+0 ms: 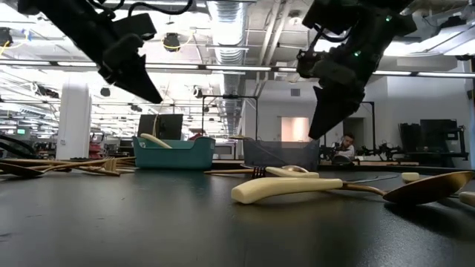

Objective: Sort silverware by color (type)
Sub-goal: Put the silver knife into the light blue bin

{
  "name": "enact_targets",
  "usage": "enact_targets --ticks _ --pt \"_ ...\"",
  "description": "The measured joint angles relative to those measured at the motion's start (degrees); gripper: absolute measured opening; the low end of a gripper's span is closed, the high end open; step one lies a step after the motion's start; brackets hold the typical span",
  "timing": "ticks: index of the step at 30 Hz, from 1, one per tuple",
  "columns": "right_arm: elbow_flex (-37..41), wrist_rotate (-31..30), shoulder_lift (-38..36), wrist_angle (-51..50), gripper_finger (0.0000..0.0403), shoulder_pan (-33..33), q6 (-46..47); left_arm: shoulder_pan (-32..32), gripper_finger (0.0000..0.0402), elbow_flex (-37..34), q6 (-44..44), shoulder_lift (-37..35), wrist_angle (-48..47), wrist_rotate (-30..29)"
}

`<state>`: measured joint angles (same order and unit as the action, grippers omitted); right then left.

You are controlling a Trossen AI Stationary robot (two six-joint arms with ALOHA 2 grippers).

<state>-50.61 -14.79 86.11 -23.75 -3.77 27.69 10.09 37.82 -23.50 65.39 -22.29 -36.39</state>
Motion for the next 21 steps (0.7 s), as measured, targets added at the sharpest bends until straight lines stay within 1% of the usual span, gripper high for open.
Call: enact_targets --ticks 2,4,7,10,14,16,21 --pt "0.0 1.2 0.2 -0.2 0.0123 0.0 1.9 -0.7 0.0112 0.3 0.3 0.0 0.0 0.5" --pt "0.0 1.4 0.3 -1.1 0.0123 -0.7 3.5 -0.9 0.0112 0.4 -2.0 0.0 -1.1 1.6" --pt "0.0 0.8 0.2 -2.3 0.0123 -2.5 4.3 0.1 0.0112 0.4 -10.1 0.3 -6.7 1.4" --pt "0.0 -0.3 0.2 -2.3 0.0123 -4.2 4.4 1.8 0.0112 0.3 -18.0 0.3 -14.6 -0.7" --pt "0.0 -0.3 -0.4 -3.2 0.0123 -5.2 4.0 3.5 0.0112 0.3 -24.4 0.2 -21.7 -1.6" --pt "0.0 0.2 -1.3 -4.2 0.0123 -5.3 4.0 4.0 0.0112 0.3 -26.4 0.2 -22.4 -1.5" --pt "0.0 5.6 -2.3 -8.9 0.0123 -4.2 4.9 4.6 0.0112 0.3 -27.1 0.2 -19.7 -1.6"
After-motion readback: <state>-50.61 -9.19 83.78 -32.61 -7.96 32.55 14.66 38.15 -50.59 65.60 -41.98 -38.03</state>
